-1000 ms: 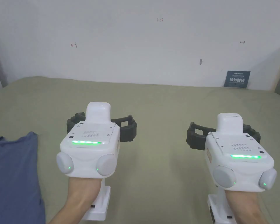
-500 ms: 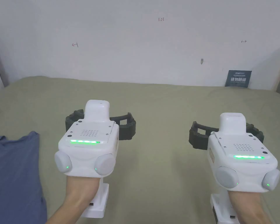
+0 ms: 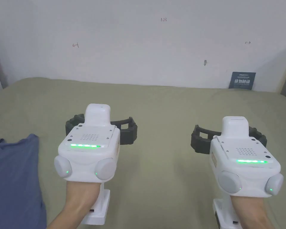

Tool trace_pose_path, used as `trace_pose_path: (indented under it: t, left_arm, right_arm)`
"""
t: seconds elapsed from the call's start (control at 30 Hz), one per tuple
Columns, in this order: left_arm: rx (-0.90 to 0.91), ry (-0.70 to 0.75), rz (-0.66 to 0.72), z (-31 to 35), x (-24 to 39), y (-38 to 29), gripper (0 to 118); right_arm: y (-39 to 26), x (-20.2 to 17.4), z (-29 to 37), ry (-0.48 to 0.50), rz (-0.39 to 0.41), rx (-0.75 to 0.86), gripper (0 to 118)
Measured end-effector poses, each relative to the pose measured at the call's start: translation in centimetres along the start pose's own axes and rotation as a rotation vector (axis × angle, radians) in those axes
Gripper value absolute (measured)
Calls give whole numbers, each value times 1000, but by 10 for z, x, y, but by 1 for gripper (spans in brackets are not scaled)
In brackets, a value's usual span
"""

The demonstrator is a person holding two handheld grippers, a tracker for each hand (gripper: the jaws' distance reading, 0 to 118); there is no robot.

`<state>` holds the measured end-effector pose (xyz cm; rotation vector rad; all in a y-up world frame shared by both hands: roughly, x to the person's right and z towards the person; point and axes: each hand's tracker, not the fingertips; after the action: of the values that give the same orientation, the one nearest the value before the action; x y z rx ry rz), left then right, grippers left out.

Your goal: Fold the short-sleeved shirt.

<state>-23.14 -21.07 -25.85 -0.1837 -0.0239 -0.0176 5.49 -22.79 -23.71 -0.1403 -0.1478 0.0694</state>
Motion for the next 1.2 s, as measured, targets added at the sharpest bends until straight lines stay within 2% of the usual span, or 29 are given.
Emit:
trace_pose_path:
  t: [1.2]
  left_arm:
    - [-9, 5, 7, 3, -2, -2, 118]
  right_arm:
    - [-2, -5, 1, 2, 11, -2, 118]
